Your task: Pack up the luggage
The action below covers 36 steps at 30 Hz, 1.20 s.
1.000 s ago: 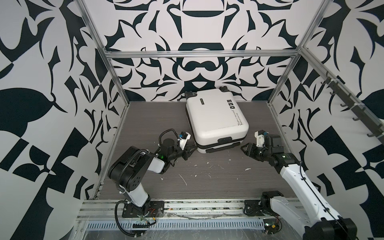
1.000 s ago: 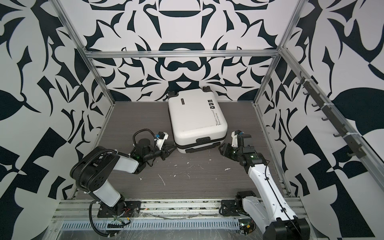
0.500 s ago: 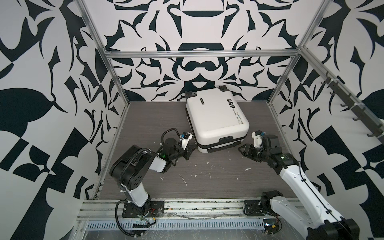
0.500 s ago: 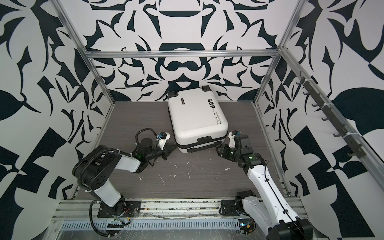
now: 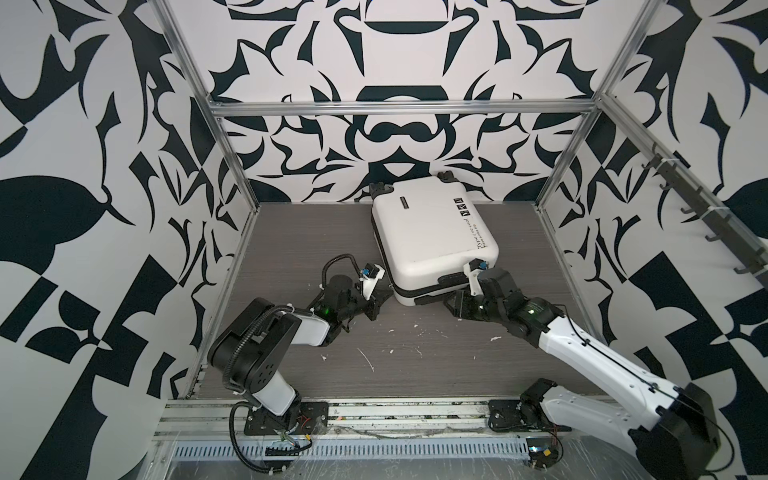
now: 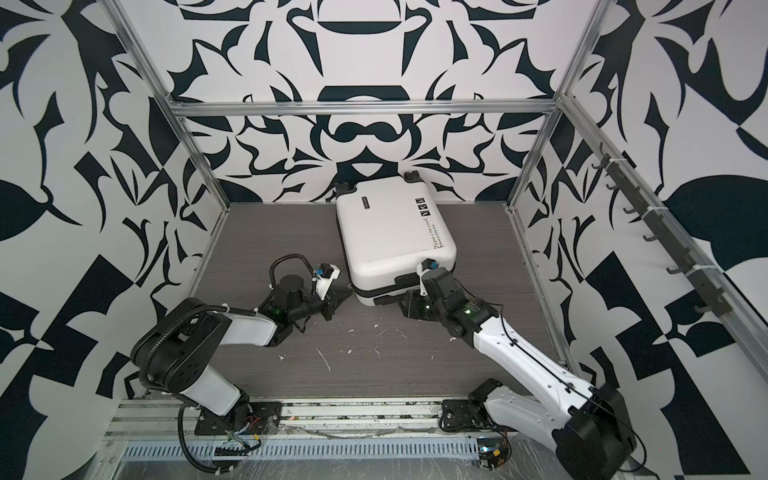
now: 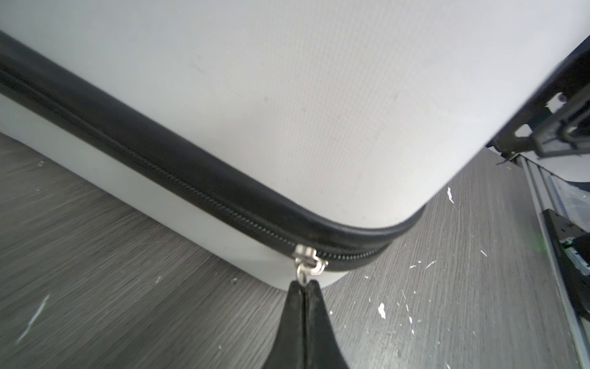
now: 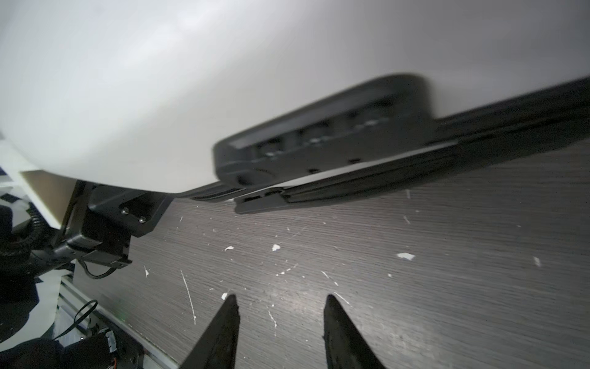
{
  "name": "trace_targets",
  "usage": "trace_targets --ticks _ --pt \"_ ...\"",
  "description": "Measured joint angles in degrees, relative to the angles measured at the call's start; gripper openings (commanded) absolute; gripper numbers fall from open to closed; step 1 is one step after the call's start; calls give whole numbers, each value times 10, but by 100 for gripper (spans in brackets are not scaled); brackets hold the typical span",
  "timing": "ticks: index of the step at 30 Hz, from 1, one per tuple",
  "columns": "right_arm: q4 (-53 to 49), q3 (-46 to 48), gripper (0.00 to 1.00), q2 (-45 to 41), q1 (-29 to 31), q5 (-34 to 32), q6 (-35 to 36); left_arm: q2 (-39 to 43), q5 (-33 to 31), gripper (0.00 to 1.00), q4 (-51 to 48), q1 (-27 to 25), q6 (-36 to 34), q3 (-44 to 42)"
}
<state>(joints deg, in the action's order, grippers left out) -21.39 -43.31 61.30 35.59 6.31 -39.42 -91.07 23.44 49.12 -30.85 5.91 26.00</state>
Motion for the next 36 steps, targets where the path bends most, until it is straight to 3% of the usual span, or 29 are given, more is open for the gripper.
trace_targets --ticks 5,11,26,36 --pt "40 -47 43 82 64 -46 -9 31 -22 0 -49 -11 -23 0" --pt "76 -74 42 149 80 -80 -12 57 -53 0 -90 -29 -54 0" --pt "86 -95 41 176 84 -104 -17 96 -96 0 -162 -85 -104 10" --pt "84 -104 41 184 88 -100 -21 96 -143 0 -174 -131 -102 20"
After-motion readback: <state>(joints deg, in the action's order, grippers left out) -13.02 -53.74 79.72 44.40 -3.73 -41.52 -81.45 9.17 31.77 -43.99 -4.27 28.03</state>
